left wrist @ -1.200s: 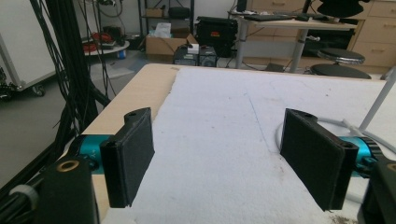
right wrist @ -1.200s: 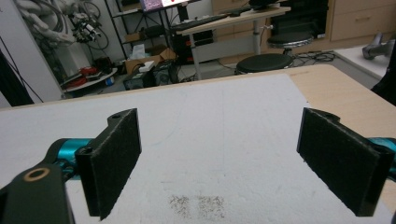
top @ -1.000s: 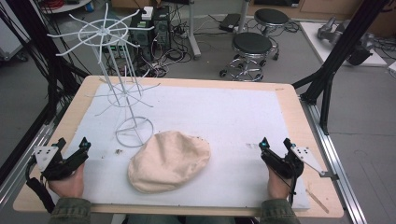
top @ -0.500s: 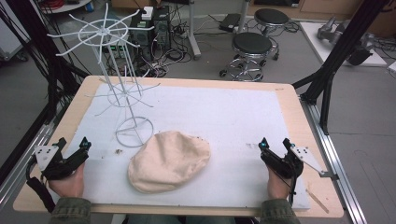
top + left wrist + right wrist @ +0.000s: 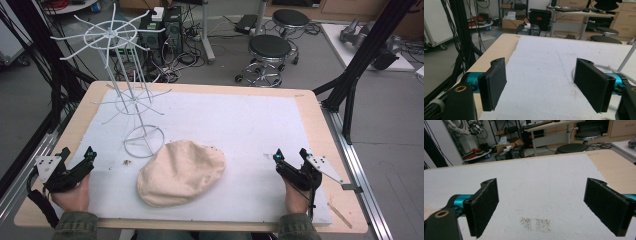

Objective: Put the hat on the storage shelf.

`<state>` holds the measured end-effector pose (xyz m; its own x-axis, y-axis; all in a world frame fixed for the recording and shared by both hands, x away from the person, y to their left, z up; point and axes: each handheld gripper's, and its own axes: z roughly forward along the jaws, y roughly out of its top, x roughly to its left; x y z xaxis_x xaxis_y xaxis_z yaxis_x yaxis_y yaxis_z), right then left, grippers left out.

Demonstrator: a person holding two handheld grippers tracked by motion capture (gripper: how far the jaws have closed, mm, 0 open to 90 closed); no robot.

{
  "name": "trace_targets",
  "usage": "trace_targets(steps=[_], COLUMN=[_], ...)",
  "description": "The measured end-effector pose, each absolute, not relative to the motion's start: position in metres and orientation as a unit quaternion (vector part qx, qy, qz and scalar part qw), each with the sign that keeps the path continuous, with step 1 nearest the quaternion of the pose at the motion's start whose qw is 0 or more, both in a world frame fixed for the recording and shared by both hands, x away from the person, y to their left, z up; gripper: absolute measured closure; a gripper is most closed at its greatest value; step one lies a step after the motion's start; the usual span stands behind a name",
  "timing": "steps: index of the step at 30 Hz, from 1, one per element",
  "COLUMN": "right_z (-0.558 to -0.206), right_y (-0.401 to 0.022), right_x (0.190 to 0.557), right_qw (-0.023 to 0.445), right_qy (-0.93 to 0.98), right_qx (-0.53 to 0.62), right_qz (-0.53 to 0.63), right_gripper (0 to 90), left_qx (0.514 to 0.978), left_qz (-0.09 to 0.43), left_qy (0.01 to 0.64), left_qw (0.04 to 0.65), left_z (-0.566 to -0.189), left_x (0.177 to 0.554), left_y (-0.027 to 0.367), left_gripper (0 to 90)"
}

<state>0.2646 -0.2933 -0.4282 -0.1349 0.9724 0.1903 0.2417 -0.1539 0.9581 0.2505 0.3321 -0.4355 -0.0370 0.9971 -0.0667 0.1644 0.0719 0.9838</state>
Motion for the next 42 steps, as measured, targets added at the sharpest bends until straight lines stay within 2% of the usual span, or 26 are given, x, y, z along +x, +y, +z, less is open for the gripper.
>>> trace_targets(steps=[6, 13, 21, 25, 32, 33, 42], right_z=[-0.428, -0.425, -0.413, -0.401, -0.388, -0.386, -0.376], right_y=[-0.295, -0.301, -0.298, -0.291, -0.273, -0.268, -0.252], right_x=[0.264, 0.269, 0.273, 0.275, 0.279, 0.282, 0.293], right_qw=[0.362, 0.336, 0.333, 0.344, 0.325, 0.31, 0.302], right_qy=[0.545, 0.53, 0.539, 0.548, 0.576, 0.582, 0.597], right_qx=[0.551, 0.551, 0.519, 0.493, 0.46, 0.459, 0.448], right_qz=[0.518, 0.55, 0.574, 0.582, 0.593, 0.596, 0.594], right_gripper=[11.5, 11.5, 11.5, 11.5, 11.5, 11.5, 10.6], left_qx=[0.512, 0.515, 0.515, 0.518, 0.519, 0.521, 0.519], left_qz=[0.447, 0.446, 0.446, 0.444, 0.441, 0.44, 0.44], left_qy=[0.565, 0.564, 0.562, 0.562, 0.561, 0.559, 0.558], left_qw=[0.468, 0.467, 0.468, 0.468, 0.471, 0.472, 0.475], left_z=[-0.436, -0.436, -0.435, -0.435, -0.435, -0.435, -0.435], left_x=[0.252, 0.253, 0.254, 0.255, 0.256, 0.257, 0.26], left_y=[0.332, 0.332, 0.33, 0.33, 0.328, 0.327, 0.324], left_gripper=[26.1, 26.1, 26.2, 26.2, 26.2, 26.2, 26.2])
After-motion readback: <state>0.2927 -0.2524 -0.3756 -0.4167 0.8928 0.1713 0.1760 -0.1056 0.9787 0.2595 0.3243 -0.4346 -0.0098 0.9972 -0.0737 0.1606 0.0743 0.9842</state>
